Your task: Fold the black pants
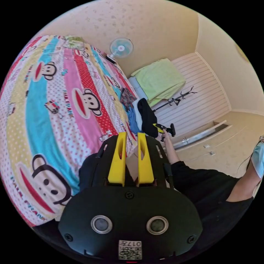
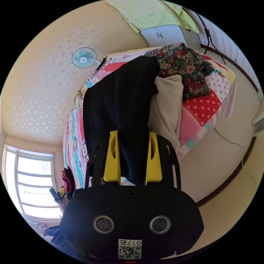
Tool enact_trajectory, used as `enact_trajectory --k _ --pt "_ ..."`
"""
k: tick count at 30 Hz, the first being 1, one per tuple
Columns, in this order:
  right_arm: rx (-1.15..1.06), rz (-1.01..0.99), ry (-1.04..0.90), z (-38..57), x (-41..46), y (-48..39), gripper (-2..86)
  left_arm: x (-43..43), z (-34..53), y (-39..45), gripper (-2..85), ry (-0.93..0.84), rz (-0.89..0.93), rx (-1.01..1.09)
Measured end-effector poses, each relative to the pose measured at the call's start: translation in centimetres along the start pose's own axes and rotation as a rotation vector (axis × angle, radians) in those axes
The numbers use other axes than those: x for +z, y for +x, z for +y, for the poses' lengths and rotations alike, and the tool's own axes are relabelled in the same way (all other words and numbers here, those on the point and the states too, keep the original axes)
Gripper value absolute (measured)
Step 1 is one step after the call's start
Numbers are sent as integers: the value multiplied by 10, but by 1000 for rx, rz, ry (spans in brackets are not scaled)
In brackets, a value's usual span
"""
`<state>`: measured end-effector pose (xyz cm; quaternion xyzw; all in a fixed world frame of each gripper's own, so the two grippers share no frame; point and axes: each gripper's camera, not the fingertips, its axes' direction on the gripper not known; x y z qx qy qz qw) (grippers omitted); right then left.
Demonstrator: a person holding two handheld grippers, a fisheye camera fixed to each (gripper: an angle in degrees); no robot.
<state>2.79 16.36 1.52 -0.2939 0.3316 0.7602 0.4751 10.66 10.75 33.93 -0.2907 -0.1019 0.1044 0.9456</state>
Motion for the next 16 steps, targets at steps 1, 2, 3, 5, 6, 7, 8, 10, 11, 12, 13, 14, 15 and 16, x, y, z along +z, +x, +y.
enact_trajectory --k 1,2,3,5,6,7,8,10,11,12,13,14,15,16 --pt "-8 114 15 16 -7 -14 127 -24 16 -7 68 42 -51 -33" --pt "-4 160 39 28 -11 -20 121 -45 32 -12 69 84 -95 -63" --pt "-10 193 108 54 -18 -31 108 -55 41 -14 69 106 -118 -79" --pt "-102 154 199 99 -21 -51 87 -88 78 -25 68 189 -211 -157" --pt "-166 120 231 128 -15 -64 72 -95 87 -28 66 206 -232 -176" --pt "-210 95 238 154 -1 -76 47 -106 103 -35 63 230 -270 -212" --pt "-221 90 232 165 8 -81 35 -117 117 -43 56 243 -301 -257" --pt "-245 91 123 191 55 -106 20 -137 137 -55 54 286 -327 -318" --pt "-265 79 90 195 68 -114 18 -155 151 -59 55 343 -359 -344" --pt "-321 19 30 201 89 -135 14 -165 158 -61 56 374 -383 -358" --pt "-402 -72 -14 208 105 -161 11 -188 171 -64 59 433 -440 -394" --pt "-448 -119 -32 212 110 -175 10 -213 184 -68 65 497 -490 -436" --pt "-550 -186 -58 221 117 -206 8 -225 190 -70 78 536 -511 -456" --pt "-644 -191 -72 231 120 -237 7 -249 200 -73 104 619 -548 -490"
